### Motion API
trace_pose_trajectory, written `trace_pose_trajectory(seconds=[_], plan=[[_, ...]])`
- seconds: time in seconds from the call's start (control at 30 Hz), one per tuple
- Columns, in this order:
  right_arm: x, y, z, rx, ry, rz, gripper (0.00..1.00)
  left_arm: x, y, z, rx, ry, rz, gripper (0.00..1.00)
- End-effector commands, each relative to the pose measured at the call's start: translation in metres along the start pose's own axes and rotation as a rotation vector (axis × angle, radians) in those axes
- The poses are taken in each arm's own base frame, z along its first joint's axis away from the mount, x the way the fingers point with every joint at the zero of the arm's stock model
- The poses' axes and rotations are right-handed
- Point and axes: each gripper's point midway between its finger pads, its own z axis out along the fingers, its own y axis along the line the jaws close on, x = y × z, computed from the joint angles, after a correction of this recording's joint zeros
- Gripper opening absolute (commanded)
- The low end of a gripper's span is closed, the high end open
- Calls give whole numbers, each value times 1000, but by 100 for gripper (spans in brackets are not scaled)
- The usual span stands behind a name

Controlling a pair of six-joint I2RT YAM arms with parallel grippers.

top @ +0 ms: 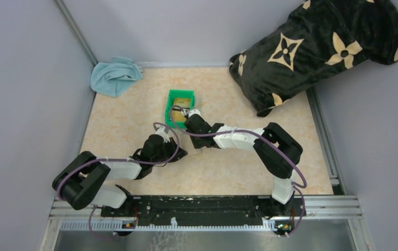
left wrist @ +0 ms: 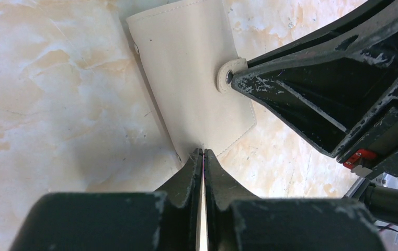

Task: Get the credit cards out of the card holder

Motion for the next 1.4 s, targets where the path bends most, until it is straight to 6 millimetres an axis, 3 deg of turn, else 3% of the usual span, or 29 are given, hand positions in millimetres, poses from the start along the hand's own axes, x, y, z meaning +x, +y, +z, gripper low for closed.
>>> trace_pose_trajectory(seconds=[0.0, 0.27, 0.57, 0.73, 0.9, 1.0, 1.13, 1.17, 1.37], plan=[[-15, 10, 0, -37, -34, 70, 4, 23, 22, -7, -74, 68, -2, 9], [-25, 11, -18, -107, -76, 106, 0, 23, 21, -6, -69, 69, -8, 9], [-33, 23, -37, -523, -79, 393, 0, 25, 22, -7, -67, 66, -22, 9], [-32, 32, -52, -716, -72, 468, 0, 26, 23, -6, -70, 72, -19, 8], [-36, 40, -63, -858, -76, 521, 0, 25, 21, -4, -65, 72, -24, 8], [-33, 36, -59, -829, -76, 513, 1, 25, 21, -4, -65, 75, -23, 8], [-28, 15, -46, -631, -97, 452, 47, 26, 21, -3, -66, 75, -27, 8], [-34, 10, -49, -583, -120, 426, 53, 25, 21, -3, -66, 74, -29, 8], [-46, 3, -49, -370, -161, 279, 54, 25, 21, -3, -66, 77, -27, 8]])
